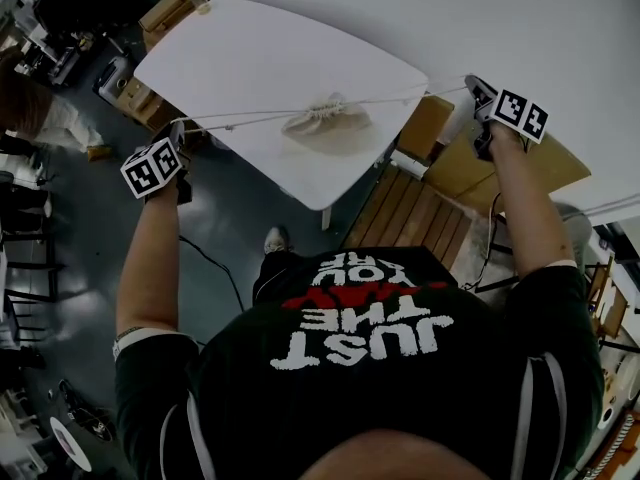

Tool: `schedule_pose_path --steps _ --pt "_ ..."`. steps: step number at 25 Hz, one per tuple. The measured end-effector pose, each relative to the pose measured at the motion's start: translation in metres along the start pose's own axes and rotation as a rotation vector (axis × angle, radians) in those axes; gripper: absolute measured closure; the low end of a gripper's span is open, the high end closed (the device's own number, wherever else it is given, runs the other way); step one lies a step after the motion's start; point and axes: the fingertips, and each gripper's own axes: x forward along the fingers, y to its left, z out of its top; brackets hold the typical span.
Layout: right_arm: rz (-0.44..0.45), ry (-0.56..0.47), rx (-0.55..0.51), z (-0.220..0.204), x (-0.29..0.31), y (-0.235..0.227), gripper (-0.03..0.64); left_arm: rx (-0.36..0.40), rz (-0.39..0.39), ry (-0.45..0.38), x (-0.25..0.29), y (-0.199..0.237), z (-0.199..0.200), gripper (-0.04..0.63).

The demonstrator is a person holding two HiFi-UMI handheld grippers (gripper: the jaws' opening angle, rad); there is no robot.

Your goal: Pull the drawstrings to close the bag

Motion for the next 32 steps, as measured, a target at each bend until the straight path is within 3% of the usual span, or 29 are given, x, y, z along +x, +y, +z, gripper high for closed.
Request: schedule_pose_path --steps 8,13,19,28,32 --pt "0.013 0.079 0.042 -0.062 -0.023 -0.005 0.604 -0.114 0.013 0.052 -0.039 -0.006 -0.076 0.586" --pt "0.032 0.145 -0.012 -0.099 -0.03 0.007 0.604 -0.167 0.013 0.078 -0.057 -0.013 -0.112 0.586" --pt "0.089 0.22 -0.081 -0.145 -0.031 0.04 0.604 -0.112 -0.008 0.102 -0.071 -0.042 -0.143 0.586" --pt "0.251 0.241 -0.215 -0.179 -0.034 0.124 0.604 -0.009 -0.139 0.016 -0.074 -0.128 -0.123 0.586" --pt "0.322 0.231 -0.227 -0.189 -0.036 0.16 0.604 -0.005 -0.196 -0.004 -0.074 -0.161 -0.117 0.586"
